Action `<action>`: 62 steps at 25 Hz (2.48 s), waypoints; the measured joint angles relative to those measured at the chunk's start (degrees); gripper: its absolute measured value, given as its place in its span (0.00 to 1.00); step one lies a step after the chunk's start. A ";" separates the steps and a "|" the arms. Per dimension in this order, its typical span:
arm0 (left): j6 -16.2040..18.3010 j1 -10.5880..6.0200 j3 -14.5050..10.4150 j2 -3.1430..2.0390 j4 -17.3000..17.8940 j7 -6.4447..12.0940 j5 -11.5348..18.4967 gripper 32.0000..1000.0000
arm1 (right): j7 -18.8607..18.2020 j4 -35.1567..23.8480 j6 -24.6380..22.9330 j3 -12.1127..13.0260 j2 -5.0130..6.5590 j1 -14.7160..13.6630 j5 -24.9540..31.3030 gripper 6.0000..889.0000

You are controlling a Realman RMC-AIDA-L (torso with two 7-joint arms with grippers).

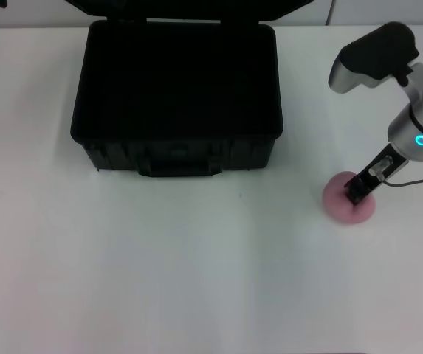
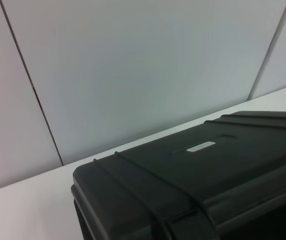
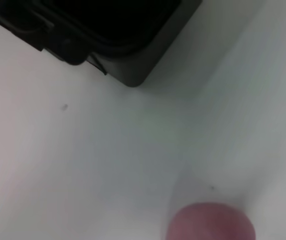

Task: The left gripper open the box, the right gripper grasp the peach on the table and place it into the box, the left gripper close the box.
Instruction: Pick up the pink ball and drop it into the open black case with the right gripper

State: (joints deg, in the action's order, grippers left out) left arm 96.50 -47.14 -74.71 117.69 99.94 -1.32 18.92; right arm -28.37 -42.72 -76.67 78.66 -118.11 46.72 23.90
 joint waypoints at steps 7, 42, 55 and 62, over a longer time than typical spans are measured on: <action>0.00 0.12 0.00 0.00 0.00 0.00 0.00 0.37 | -0.27 -2.99 -2.56 0.00 0.00 0.20 0.00 0.06; 0.00 0.97 0.00 -0.17 0.60 0.08 -0.17 0.37 | -9.41 -23.42 -7.81 -11.84 0.24 0.49 8.77 0.06; 0.01 0.73 -0.07 -0.10 0.69 0.09 -0.16 0.38 | -12.36 -15.43 5.19 -4.60 0.07 1.44 16.40 0.08; 0.01 0.68 -0.15 -0.09 0.70 0.09 -0.15 0.38 | -14.14 -11.78 11.18 -1.44 -0.15 1.81 19.12 0.08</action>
State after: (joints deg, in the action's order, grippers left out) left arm 96.51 -46.46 -74.86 117.60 100.64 -1.23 18.77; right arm -42.51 -54.50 -65.49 77.22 -118.26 48.53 43.02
